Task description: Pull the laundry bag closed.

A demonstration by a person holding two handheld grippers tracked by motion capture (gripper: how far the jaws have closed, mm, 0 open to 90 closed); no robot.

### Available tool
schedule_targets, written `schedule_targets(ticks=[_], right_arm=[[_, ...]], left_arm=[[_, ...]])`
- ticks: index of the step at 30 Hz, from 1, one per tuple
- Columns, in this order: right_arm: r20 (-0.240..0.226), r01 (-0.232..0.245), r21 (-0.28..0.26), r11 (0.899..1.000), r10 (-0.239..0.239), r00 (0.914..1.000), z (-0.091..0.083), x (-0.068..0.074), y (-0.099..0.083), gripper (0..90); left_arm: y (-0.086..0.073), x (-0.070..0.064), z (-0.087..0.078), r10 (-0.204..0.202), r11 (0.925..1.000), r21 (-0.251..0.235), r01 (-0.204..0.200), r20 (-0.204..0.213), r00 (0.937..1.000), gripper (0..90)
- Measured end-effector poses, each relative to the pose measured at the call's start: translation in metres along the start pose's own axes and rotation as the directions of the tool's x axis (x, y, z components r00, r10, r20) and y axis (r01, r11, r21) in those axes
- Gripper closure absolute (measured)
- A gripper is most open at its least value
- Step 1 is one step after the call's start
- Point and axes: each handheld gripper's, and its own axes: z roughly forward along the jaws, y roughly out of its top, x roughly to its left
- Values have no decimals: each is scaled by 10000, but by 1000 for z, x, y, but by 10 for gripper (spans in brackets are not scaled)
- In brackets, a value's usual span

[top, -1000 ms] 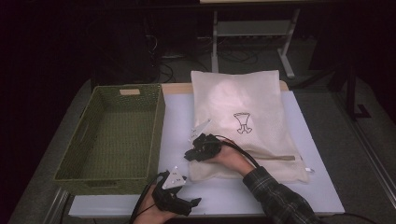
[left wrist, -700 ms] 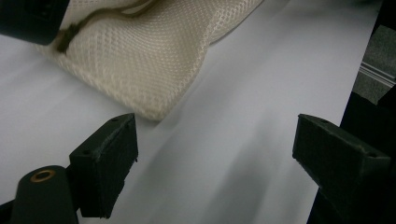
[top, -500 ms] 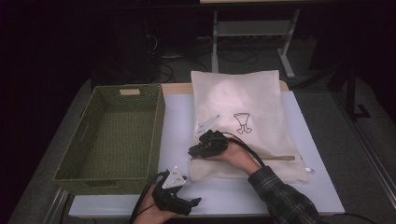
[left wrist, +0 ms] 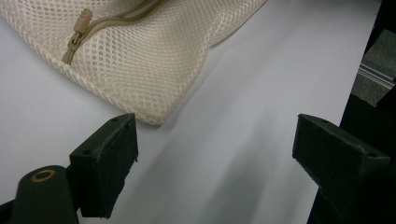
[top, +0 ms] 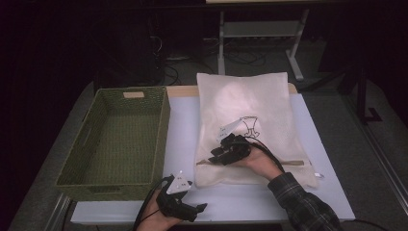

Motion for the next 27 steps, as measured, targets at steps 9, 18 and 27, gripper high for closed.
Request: schedule_targets(ticks=[9,18,27], right_arm=[[345,33,379,9993,-46,9994,-2,-4,-15,592],[136,448,815,9957,-461,9988,12,-2,-22,508],[681,902,856,9922,-962,9930,14,6,-24,585]], left_arm=[[0,-1,2,32,10000,77,-32,16,10000,136],[0,-1,2,64,9999,124,-64,2,10000,136],[1,-1,4,-43,9999,126,43,15,10000,136]])
